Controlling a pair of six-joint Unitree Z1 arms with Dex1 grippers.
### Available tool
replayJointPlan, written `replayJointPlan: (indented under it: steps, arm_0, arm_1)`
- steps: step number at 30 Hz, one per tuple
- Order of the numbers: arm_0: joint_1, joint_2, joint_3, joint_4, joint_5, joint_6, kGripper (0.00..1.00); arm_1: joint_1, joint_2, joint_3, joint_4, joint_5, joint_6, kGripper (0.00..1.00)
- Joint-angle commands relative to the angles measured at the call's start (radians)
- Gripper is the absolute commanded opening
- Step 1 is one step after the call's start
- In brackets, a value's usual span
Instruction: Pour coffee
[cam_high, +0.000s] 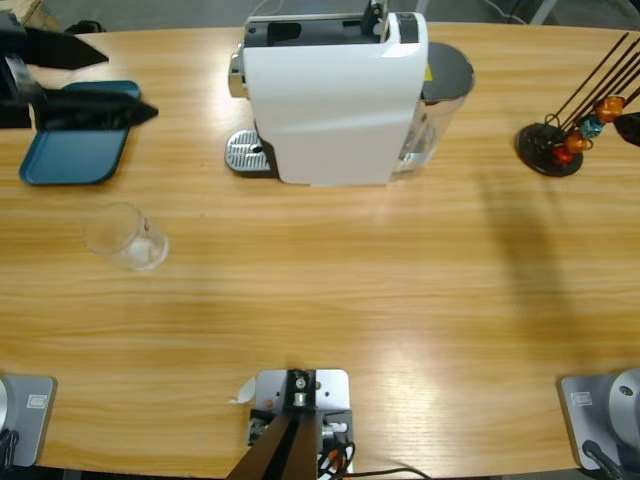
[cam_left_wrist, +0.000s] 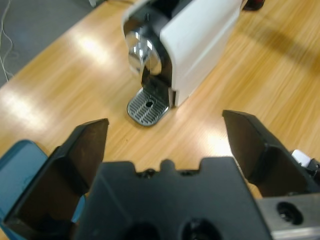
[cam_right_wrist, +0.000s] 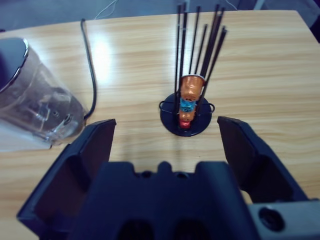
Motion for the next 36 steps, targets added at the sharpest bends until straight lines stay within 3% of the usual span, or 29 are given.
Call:
replayJointPlan:
  steps: [1, 5, 8, 13, 15, 25, 28, 36]
  arm_0:
    - [0.012, 0.028, 0.051, 0.011, 0.022, -0.019, 0.991]
    - [0.012, 0.020, 0.046, 0.011, 0.029, -0.051, 0.991]
    - [0.012, 0.012, 0.038, 0.011, 0.031, -0.090, 0.991]
    - [0.012, 0.033, -0.004, 0.009, 0.029, -0.125, 0.991]
    - [0.012, 0.037, -0.015, 0.009, 0.029, -0.138, 0.991]
    - [0.000, 0.048, -0.014, 0.009, 0.026, -0.146, 0.991]
    - [-0.012, 0.054, -0.018, 0.010, 0.026, -0.146, 0.990]
    - [-0.054, 0.074, -0.043, 0.011, 0.025, -0.146, 0.991]
  arm_1:
    - [-0.085, 0.196, 0.038, -0.087, 0.029, 0.031, 0.910]
    - [-0.085, 0.280, 0.089, -0.240, 0.010, 0.034, 0.875]
    - [-0.085, 0.323, 0.091, -0.278, -0.019, 0.034, 0.760]
    - [-0.104, 0.379, 0.117, -0.355, -0.027, 0.032, 0.711]
    - [-0.113, 0.379, 0.119, -0.369, -0.026, 0.029, 0.637]
    - [-0.146, 0.376, 0.126, -0.386, -0.027, 0.023, 0.628]
    - [-0.153, 0.384, 0.130, -0.405, -0.024, 0.009, 0.509]
    - [-0.158, 0.432, 0.146, -0.470, -0.017, 0.002, 0.504]
